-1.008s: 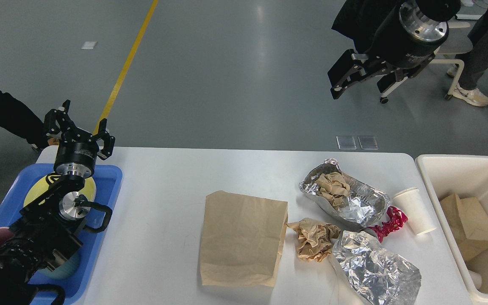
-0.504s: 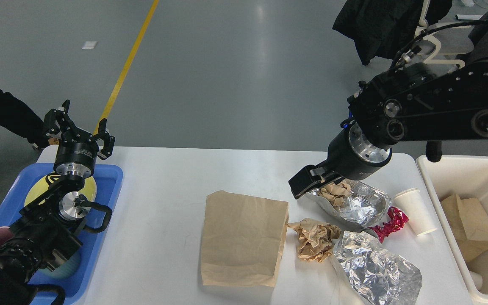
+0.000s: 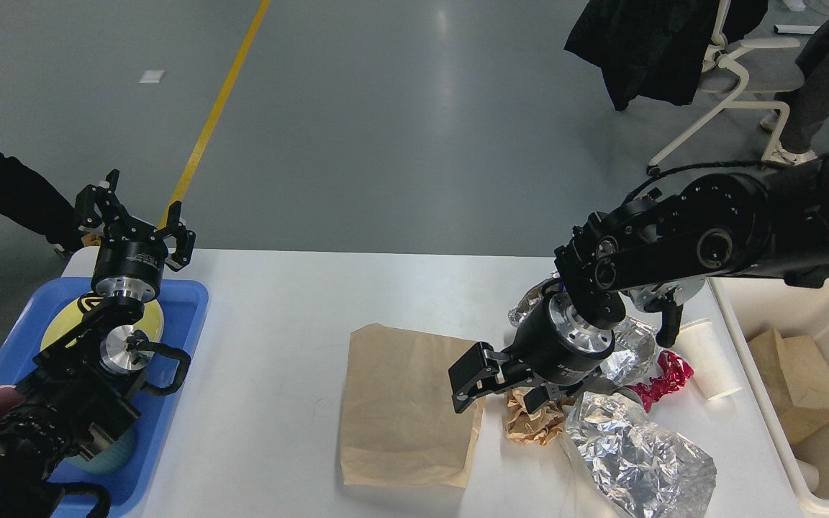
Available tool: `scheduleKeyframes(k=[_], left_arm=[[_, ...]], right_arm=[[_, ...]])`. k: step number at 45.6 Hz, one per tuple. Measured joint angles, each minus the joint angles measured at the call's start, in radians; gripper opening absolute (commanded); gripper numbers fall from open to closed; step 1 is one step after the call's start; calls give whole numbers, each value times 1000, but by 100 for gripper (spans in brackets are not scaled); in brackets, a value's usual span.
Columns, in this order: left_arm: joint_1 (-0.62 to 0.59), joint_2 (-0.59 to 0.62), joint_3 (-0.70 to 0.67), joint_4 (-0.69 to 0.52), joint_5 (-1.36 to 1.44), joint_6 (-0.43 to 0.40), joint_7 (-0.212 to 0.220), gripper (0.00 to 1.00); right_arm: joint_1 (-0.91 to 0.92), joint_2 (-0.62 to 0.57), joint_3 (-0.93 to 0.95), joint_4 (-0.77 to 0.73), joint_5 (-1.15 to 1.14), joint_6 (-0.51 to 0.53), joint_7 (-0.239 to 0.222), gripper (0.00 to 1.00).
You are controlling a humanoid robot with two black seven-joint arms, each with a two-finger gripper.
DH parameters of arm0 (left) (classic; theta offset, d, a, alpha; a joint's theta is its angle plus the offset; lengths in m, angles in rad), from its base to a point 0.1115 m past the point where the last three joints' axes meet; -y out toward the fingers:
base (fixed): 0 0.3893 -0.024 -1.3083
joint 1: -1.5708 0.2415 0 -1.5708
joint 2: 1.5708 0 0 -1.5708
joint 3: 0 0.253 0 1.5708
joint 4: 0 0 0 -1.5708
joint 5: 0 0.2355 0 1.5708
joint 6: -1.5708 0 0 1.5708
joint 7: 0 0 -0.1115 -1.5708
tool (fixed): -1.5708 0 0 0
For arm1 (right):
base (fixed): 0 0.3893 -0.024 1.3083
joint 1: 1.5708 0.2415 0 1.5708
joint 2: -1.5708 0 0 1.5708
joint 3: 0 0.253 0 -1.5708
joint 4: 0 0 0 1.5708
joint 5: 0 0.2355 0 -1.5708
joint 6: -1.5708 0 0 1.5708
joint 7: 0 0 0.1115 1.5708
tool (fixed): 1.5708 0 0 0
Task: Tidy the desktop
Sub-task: 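Grasp the edge of the flat brown paper bag with the right gripper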
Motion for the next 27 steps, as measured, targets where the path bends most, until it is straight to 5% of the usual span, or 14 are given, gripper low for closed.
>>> scheduleKeyframes(k=[27], left_arm=[[0,0,0,0,0,0,0,96]], right_arm=[[-215,0,7,-93,138,-46,6,100]])
